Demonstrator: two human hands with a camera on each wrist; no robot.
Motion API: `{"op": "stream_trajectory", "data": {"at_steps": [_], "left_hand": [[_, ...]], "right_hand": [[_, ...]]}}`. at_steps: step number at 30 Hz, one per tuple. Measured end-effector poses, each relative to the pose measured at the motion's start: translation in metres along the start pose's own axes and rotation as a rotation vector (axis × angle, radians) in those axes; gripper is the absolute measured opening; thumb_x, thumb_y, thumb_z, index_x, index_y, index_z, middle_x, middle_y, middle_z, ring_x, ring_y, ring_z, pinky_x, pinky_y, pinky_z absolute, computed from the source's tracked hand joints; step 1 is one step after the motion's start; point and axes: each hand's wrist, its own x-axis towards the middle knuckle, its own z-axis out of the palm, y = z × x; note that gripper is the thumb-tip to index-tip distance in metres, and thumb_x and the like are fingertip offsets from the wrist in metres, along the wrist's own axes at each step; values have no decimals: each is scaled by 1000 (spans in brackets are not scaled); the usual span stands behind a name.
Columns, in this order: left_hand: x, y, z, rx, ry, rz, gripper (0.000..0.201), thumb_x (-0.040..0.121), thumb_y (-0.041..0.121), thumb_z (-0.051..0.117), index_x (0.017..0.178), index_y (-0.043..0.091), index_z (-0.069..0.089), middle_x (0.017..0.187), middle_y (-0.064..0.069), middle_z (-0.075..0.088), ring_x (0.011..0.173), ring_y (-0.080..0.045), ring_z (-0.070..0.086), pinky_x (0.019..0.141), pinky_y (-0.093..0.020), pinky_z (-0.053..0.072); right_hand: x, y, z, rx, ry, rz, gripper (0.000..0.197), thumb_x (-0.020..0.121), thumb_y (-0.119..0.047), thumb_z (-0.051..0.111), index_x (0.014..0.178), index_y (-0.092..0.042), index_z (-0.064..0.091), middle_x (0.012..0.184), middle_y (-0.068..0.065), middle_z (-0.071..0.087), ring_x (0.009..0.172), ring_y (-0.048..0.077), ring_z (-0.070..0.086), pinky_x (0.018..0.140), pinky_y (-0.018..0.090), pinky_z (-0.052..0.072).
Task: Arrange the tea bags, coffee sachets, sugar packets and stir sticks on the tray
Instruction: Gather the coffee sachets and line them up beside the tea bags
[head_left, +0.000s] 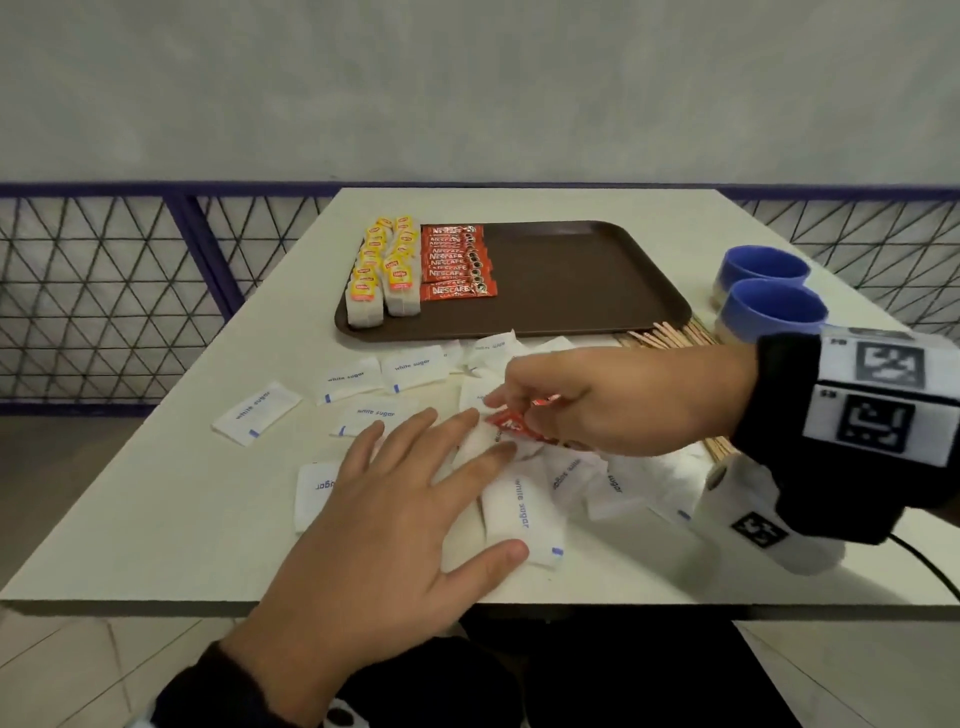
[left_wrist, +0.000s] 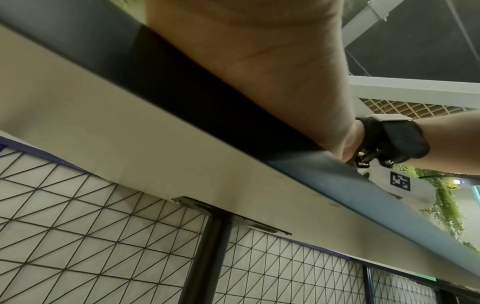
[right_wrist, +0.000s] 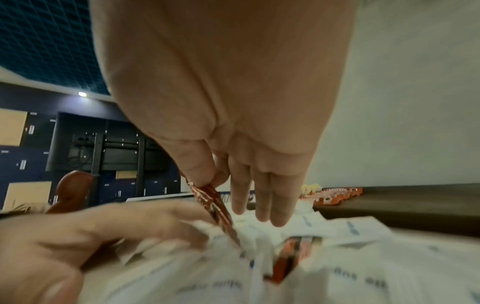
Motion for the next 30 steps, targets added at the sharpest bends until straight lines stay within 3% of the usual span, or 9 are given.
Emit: {"op": "stream_trajectory", "data": {"at_steps": [2,5,10,15,18,20,24,27,30], "left_hand": [[-1,-2,2,-15,8,-6,71,88,86,20,152,54,25,165,21,13,154,-10,5,125,-44,3],[-1,-2,4,-40,29,-74,77,86,86,20,151,46,35,164,17,21,153,-9,11,125,-41,4],[0,-1,5,-42,37,-140,80,84,87,22,146,41,42,161,12,29,152,-11,16,125,-43,10],[2,0,4,-21,41,-157,81,83,86,20,154,46,25,165,16,14,153,-8,3,126,-40,3],[2,0,2,-52,28,-130,75,85,86,19,151,52,31,164,15,20,154,-10,8,126,-44,8],[2,0,2,-57,15,-138,75,84,88,18,149,54,34,164,18,21,154,-9,8,126,-44,6],[4,2,1,-33,27,-179,82,80,88,15,153,52,21,166,20,6,152,-4,-5,125,-34,-10],[3,4,-1,-42,39,-190,85,81,88,14,155,48,15,167,19,-2,152,-3,-12,123,-32,-15],[2,4,-2,-20,56,-180,87,82,88,12,157,46,6,166,18,-11,150,-4,-21,124,-35,-15]], "right_hand": [[-6,3,-14,26,40,33,12,104,-23,51,103,-32,59,114,-7,66,104,14,63,87,37,55],[-18,18,-35,-52,42,158,14,105,-21,49,95,-30,56,93,-6,63,82,13,59,69,27,49],[-24,35,-32,-19,-12,230,13,105,-23,50,97,-30,57,95,-7,63,86,13,62,72,24,50],[-1,23,-13,-104,-31,109,10,103,-29,52,102,-28,62,107,-9,66,100,14,63,85,32,54],[14,20,-16,-90,64,80,11,103,-21,52,97,-24,61,93,-11,68,84,9,63,69,24,47],[20,20,-25,-21,153,112,13,104,-15,49,97,-21,59,88,-5,72,80,12,68,68,26,50],[23,19,-36,36,216,250,17,104,-9,40,106,-6,57,90,7,58,69,22,58,52,24,51],[28,18,-29,-76,44,324,32,104,-28,47,97,-2,64,84,8,55,67,23,52,49,27,47],[36,14,-13,-159,25,461,36,99,-39,56,75,-12,56,68,1,53,54,17,47,41,20,36]]}}
